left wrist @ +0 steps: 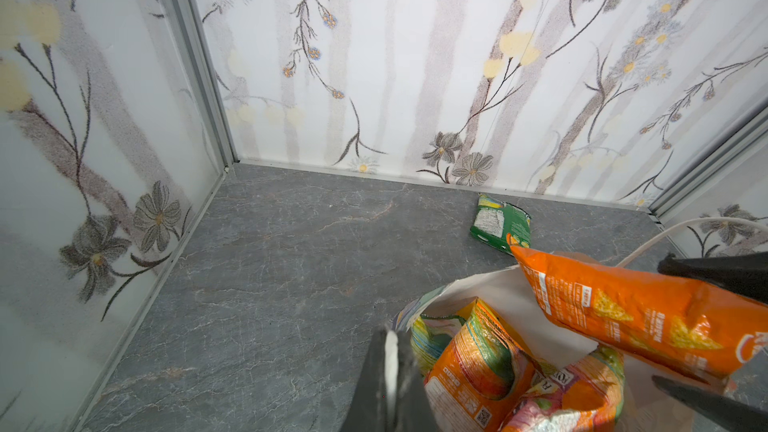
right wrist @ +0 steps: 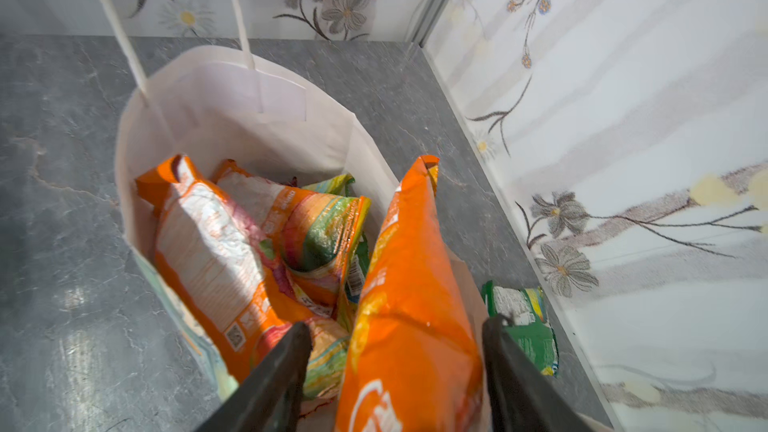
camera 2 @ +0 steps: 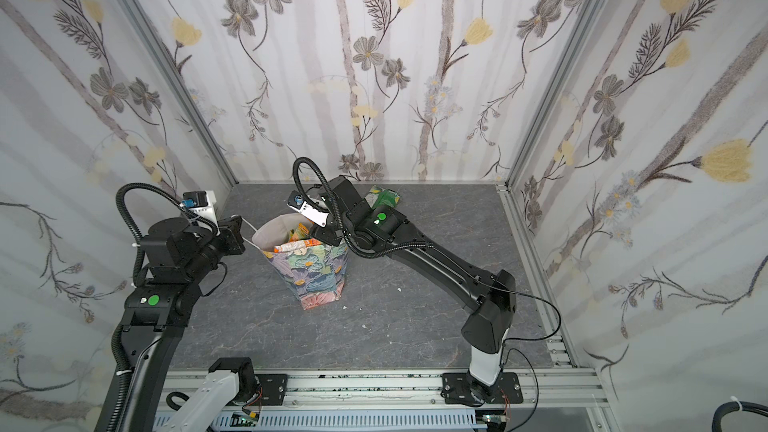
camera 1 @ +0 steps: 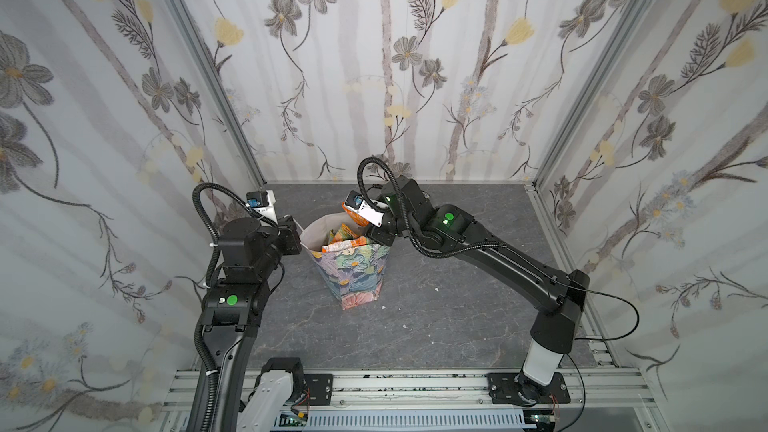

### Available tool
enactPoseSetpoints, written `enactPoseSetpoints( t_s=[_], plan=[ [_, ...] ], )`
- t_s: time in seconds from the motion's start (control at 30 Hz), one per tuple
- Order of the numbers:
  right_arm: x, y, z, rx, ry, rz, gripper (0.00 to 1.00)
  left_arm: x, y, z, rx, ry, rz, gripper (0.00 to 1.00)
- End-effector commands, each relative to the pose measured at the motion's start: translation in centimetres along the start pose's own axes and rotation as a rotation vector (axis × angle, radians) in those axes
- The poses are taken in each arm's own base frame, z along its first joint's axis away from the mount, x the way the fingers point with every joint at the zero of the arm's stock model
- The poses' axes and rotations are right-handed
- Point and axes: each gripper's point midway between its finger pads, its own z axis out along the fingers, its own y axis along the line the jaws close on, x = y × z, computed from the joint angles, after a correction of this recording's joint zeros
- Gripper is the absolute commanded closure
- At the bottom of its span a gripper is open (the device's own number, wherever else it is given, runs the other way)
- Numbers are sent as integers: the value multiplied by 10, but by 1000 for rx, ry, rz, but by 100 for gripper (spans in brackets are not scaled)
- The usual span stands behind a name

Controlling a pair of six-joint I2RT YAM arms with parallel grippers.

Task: Place the snacks into the paper bag
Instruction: 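Lower the orange chip bag into the paper bag with the right gripper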

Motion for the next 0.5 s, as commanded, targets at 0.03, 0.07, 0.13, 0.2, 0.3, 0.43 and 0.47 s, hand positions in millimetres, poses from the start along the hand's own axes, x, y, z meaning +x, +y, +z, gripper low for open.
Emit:
enactPoseSetpoints(
  t_s=[0.03, 0.07, 0.13, 0.2, 0.3, 0.43, 0.47],
  plan=[
    [-2, -14, -4, 72, 12, 14, 54, -24, -2, -4, 4, -91, 17, 100],
    [-2, -15, -5, 73, 16, 9, 60, -23, -2, -3, 2, -89, 17, 100],
    [-2, -16, -5, 76, 24, -3, 69, -23, -2, -3, 3, -88, 16, 100],
    [-1, -15, -3, 64, 34, -17, 79, -22, -2, -3, 3, -86, 16, 100],
    [-4, -9, -3, 0, 19, -21, 88, -23, -2, -3, 1, -90, 18, 100],
    [-16, 1, -10, -113, -38, -33, 96, -23, -2, -3, 1, -90, 18, 100],
    [-20, 3, -12, -134, -55, -41, 97, -22, -1, -3, 0, -89, 18, 100]
  ],
)
